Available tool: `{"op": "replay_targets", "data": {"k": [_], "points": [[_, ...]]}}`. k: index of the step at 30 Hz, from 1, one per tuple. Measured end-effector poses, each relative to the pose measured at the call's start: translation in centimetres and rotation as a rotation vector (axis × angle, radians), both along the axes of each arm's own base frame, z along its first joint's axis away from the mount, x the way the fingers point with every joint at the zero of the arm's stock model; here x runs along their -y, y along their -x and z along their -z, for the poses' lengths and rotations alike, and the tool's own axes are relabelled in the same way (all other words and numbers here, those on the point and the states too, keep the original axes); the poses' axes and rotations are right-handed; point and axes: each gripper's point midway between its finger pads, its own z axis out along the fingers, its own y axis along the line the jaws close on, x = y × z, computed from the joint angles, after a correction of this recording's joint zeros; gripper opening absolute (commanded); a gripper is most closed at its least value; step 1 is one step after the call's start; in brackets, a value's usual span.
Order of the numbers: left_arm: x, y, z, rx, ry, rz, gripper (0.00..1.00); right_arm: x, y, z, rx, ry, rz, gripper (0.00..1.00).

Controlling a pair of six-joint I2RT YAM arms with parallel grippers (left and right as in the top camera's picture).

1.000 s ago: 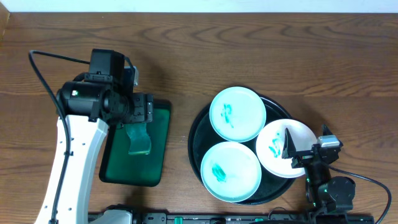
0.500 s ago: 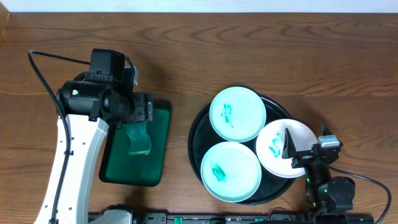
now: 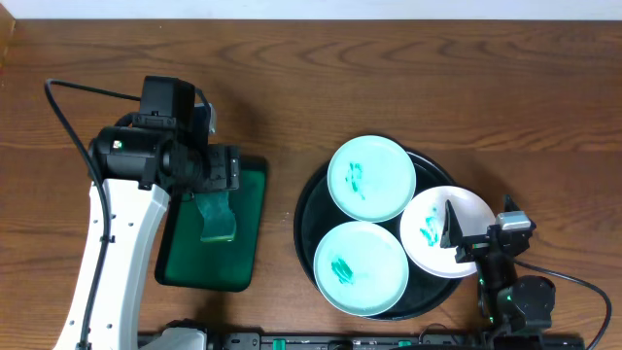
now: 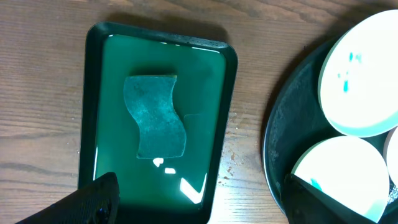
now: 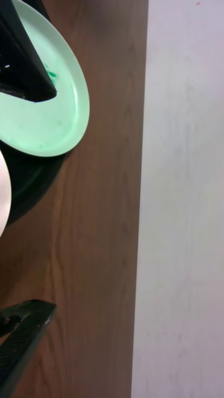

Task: Clean dirty plates on tray and stack at the side
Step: 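Raise the left arm and move the left gripper over the green sponge, then move the right gripper to the pink plate rim and grip it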

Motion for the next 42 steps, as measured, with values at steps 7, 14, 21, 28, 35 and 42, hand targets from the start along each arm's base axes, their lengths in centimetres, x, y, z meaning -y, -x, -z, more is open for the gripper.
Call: {"op": "replay_targets", "data": {"k": [7,14,21,28,35,42], "points": [[0.05,0.01,0.0,0.0,0.003,0.001,0.84,0.0,0.0,0.0,0.0,0.0,0.0,0.99],[0.05,0.01,0.0,0.0,0.003,0.001,0.84,0.0,0.0,0.0,0.0,0.0,0.0,0.99],[0.05,0.01,0.0,0.0,0.003,0.001,0.83,0.0,0.0,0.0,0.0,0.0,0.0,0.99],[0.05,0.01,0.0,0.0,0.003,0.001,0.83,0.0,0.0,0.0,0.0,0.0,0.0,0.99],[0.05,0.01,0.0,0.0,0.003,0.001,0.84,0.0,0.0,-0.01,0.0,-0.001,0.0,0.99],[0.06,-0.03,-0.02,0.001,0.003,0.001,0.84,-0.55,0.06,0.02,-0.024,-0.154,-0.021,0.99]]}}
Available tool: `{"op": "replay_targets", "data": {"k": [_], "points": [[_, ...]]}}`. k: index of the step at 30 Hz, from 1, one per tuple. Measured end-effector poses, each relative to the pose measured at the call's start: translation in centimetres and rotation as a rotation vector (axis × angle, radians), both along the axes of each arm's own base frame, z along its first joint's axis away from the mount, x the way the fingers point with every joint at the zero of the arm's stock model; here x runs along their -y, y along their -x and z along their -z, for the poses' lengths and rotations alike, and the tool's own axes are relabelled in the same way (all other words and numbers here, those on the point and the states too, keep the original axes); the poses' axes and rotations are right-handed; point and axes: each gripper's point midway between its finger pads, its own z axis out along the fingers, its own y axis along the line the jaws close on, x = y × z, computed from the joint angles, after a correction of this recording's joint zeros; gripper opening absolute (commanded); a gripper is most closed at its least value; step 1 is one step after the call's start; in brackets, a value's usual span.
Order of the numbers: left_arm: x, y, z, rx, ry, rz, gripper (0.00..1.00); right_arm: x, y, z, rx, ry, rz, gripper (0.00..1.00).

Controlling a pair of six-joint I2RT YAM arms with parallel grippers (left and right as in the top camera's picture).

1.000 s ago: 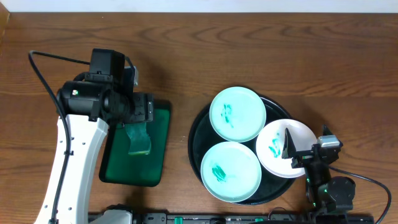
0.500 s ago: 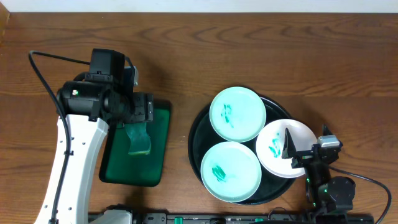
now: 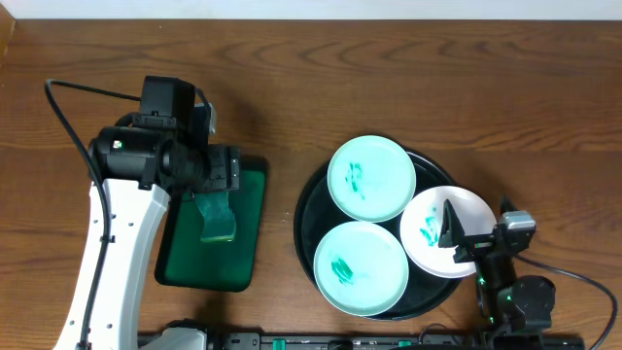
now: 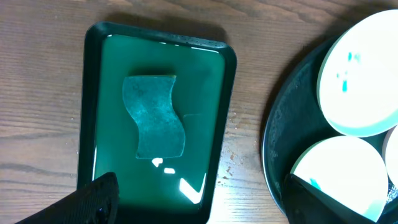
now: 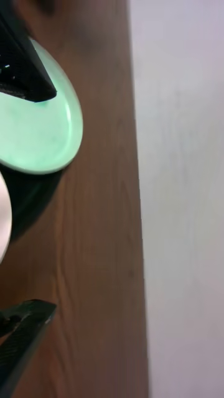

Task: Clean dirty plates on tray and stack at the side
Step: 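Move the right gripper to the pink plate rim and grip it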

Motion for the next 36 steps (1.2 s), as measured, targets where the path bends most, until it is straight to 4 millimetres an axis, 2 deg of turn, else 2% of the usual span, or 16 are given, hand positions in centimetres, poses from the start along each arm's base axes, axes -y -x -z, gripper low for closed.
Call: {"op": "replay_targets", "data": {"k": [4,9,11,13,15,19,21,22,23,24,27,31,36], "points": [[0.0,-0.1,0.0,0.003,0.0,0.0,0.83,-1.8,0.4,0.8,-0.069,-0.106,-0.094,0.99],[0.1,-0.1,0.0,0.004,0.003,0.001,0.84,-3.5,2.5,4.7,-0.423,-0.199,-0.166,0.99],[0.1,-0.1,-0.1,0.006,0.003,0.001,0.83,-4.0,2.9,4.8,-0.509,-0.217,-0.185,0.99],[0.1,-0.1,-0.1,0.005,0.003,0.001,0.84,-4.6,2.5,2.8,-0.534,-0.229,-0.222,0.99],[0.1,-0.1,-0.1,0.005,0.003,0.002,0.84,-5.6,1.5,-0.7,-0.537,-0.24,-0.28,0.99],[0.1,-0.1,-0.1,0.006,0.004,0.002,0.84,-7.0,-0.3,-6.0,-0.627,-0.261,-0.358,0.99],[0.1,-0.1,-0.1,0.006,0.004,0.001,0.84,-7.7,-1.3,-7.3,-0.737,-0.259,-0.385,0.99],[0.1,-0.1,-0.1,0.005,0.003,0.002,0.84,-8.0,-1.6,-7.2,-0.784,-0.255,-0.396,0.99],[0.1,-0.1,-0.1,0.007,0.004,0.001,0.83,-8.5,-1.4,-6.8,-0.904,-0.242,-0.41,0.99],[0.1,-0.1,-0.1,0.007,0.004,0.002,0.84,-8.8,-1.7,-6.8,-0.946,-0.229,-0.424,0.99],[0.1,-0.2,-0.1,0.008,0.004,0.001,0.84,-9.3,-2.2,-5.2,-1.175,-0.159,-0.438,0.99],[0.1,-0.2,-0.1,0.008,0.004,0.002,0.84,-8.8,-2.8,-1.5,-1.456,-0.02,-0.379,0.99],[0.1,-0.2,-0.1,0.008,0.004,0.001,0.84,-8.1,-4.5,3.4,-1.588,0.11,-0.311,0.99]]}}
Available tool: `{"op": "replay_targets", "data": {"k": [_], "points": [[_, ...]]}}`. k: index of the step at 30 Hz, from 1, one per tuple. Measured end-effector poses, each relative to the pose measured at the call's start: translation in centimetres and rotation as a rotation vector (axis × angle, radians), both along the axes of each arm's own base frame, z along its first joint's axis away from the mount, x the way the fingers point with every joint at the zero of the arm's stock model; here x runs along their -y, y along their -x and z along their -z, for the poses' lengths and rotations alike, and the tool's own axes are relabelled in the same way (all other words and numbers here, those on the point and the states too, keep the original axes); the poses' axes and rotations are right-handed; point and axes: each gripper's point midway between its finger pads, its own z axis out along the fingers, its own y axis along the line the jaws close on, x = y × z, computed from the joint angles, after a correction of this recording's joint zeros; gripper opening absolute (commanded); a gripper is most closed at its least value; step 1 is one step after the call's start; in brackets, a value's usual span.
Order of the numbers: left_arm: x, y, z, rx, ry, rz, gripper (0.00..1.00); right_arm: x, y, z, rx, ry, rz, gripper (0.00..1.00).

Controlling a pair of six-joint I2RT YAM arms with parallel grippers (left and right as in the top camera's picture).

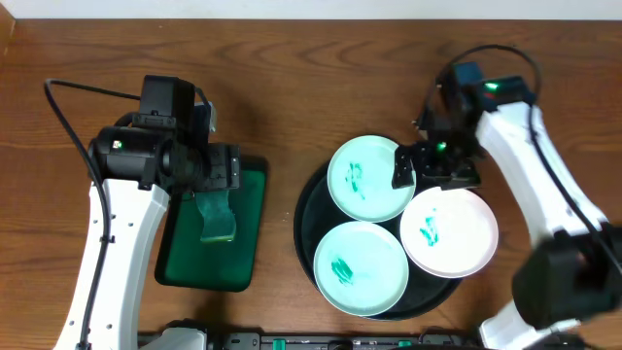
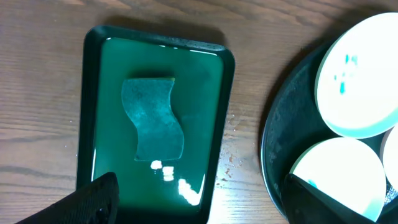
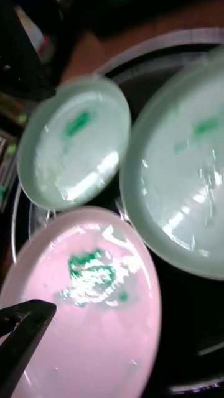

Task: Clean dirty plates on tray and stack at the side
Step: 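Move the right gripper to the pink plate rim and grip it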

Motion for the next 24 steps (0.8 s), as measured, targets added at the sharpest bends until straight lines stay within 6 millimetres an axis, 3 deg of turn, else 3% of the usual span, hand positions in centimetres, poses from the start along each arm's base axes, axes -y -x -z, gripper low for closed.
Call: {"op": "replay_targets", "data": {"k": [4,11,15,16,17,18,19,20,22,24], "points": [[0.0,0.0,0.0,0.0,0.0,0.0,0.83,0.3,-1.8,2.2,0.019,0.042,-0.01,0.99],[0.0,0.0,0.0,0.0,-0.001,0.0,0.84,0.1,-5.8,2.4,0.186,0.047,-0.011,0.99],[0.0,0.0,0.0,0.0,0.0,0.0,0.83,0.1,-6.0,2.4,0.197,0.046,-0.01,0.98],[0.0,0.0,0.0,0.0,0.0,0.0,0.84,0.1,-6.1,2.4,0.199,0.045,-0.01,0.66],[0.0,0.0,0.0,0.0,0.0,0.0,0.83,0.1,-6.2,2.4,0.204,0.045,-0.013,0.27],[0.0,0.0,0.0,0.0,0.0,0.0,0.84,0.1,-6.3,2.4,0.21,0.046,-0.015,0.2],[0.0,0.0,0.0,0.0,0.0,0.0,0.84,0.1,-6.4,2.4,0.212,0.049,-0.013,0.49],[0.0,0.0,0.0,0.0,0.0,0.0,0.84,0.2,-6.3,2.4,0.21,0.057,-0.006,0.72],[0.0,0.0,0.0,0.0,0.0,0.0,0.83,0.4,-6.2,2.4,0.198,0.066,0.014,0.77],[0.0,0.0,0.0,0.0,0.0,0.0,0.84,0.4,-6.3,2.5,0.201,0.068,0.027,0.9]]}}
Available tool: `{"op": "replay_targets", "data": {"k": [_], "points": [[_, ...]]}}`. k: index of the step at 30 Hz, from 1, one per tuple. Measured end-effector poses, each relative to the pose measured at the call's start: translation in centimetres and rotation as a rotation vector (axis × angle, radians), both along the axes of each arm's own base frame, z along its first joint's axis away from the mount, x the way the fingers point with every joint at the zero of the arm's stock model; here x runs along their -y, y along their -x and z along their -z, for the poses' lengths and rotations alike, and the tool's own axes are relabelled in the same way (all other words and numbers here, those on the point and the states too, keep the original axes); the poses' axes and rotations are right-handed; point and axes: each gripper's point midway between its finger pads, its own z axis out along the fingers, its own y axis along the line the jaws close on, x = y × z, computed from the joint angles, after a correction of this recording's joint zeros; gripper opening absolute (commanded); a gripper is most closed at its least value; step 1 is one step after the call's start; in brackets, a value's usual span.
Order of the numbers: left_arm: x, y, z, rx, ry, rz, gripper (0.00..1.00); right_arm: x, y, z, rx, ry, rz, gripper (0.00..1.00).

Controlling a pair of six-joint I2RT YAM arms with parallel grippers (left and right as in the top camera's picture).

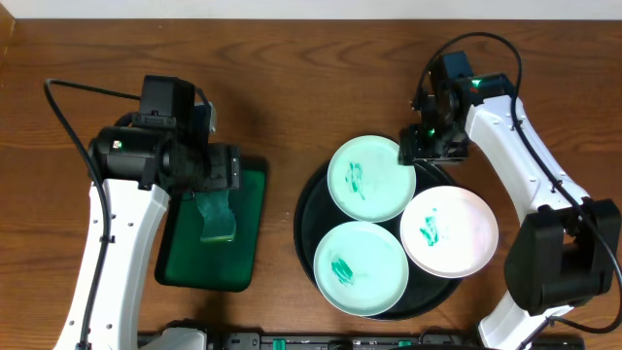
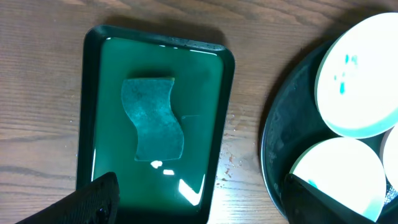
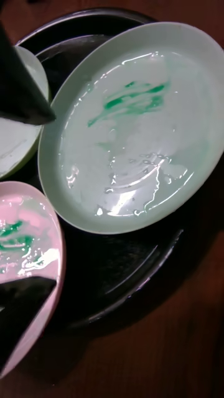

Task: Clean dirty plates on tray and stack at the side
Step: 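Move the right gripper to the pink plate rim and grip it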

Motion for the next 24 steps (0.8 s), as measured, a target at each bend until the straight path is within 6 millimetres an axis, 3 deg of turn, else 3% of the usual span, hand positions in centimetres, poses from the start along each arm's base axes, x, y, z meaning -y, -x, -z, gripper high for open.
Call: {"op": "replay_targets", "data": {"k": [1,10,17,24], "points": [[0.0,0.0,0.0,0.0,0.0,0.0,0.84,0.0,-0.1,0.2,0.004,-0.001,0.005,0.99],[0.0,0.0,0.0,0.001,0.0,0.0,0.83,-0.1,3.0,5.3,-0.074,-0.03,-0.025,0.98],[0.0,0.0,0.0,0.001,0.0,0.0,0.84,-1.7,2.4,6.5,-0.023,-0.124,-0.048,0.72],[0.0,0.0,0.0,0.001,0.0,0.0,0.83,-2.2,1.2,7.1,0.028,-0.154,-0.003,0.65]]}}
